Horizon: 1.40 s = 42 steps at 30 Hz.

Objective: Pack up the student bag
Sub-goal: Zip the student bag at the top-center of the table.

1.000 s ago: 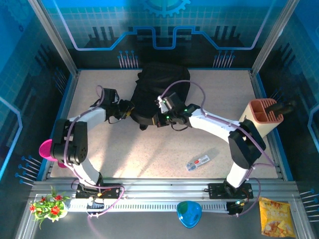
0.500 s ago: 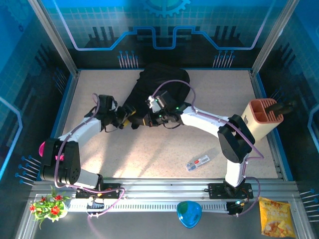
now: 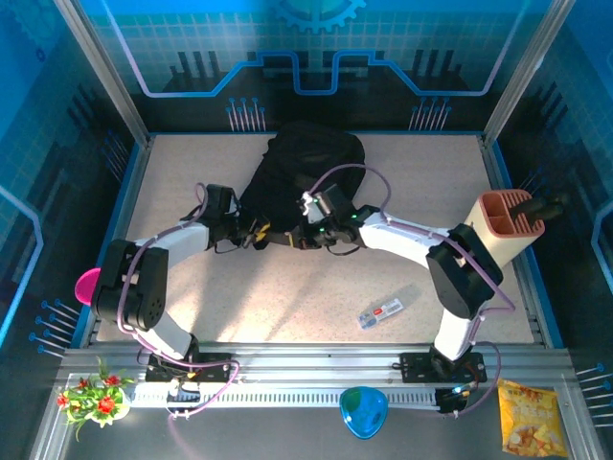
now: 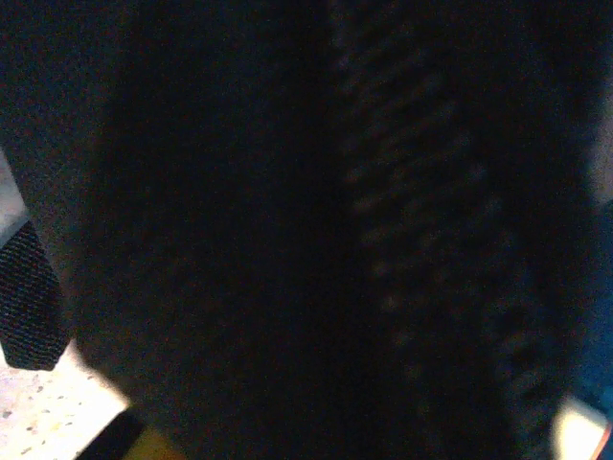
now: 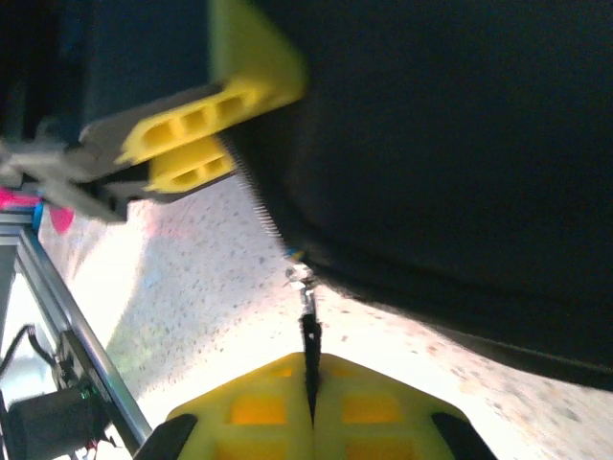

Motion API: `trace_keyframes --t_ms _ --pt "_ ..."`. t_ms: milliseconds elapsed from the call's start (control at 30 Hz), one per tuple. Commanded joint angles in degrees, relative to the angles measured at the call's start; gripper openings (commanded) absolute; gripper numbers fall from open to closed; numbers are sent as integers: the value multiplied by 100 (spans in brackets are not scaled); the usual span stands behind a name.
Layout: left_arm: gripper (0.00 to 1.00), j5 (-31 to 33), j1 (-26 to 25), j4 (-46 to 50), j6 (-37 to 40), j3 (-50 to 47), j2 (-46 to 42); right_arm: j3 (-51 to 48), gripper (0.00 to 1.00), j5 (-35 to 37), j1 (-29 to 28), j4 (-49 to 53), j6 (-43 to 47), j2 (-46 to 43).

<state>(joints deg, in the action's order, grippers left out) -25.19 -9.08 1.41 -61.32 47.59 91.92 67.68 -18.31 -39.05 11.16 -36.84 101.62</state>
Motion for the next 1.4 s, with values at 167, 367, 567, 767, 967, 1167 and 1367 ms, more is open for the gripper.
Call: trace_keyframes --t_ms 167,367,567,767,967,1167,1367 --pt "11 227 -6 183 290 16 76 -434 0 297 967 222 -588 -422" --pt "10 170 -14 393 441 -46 13 22 0 746 1383 884 -446 -311" --pt "9 107 -88 857 736 -255 -217 844 0 1131 1666 1602 -306 100" --pt "9 83 -266 1423 980 -618 -656 1634 0 1515 1770 2269 -332 491" --pt "9 187 -490 1743 1010 -944 -1133 1795 10 1698 1778 2484 -482 526" --pt "22 263 -681 1906 1098 -758 -1273 1575 27 798 1686 2261 -28 268" --pt "52 577 -770 2851 1554 -142 -1448 885 34 557 1578 1842 165 -284"
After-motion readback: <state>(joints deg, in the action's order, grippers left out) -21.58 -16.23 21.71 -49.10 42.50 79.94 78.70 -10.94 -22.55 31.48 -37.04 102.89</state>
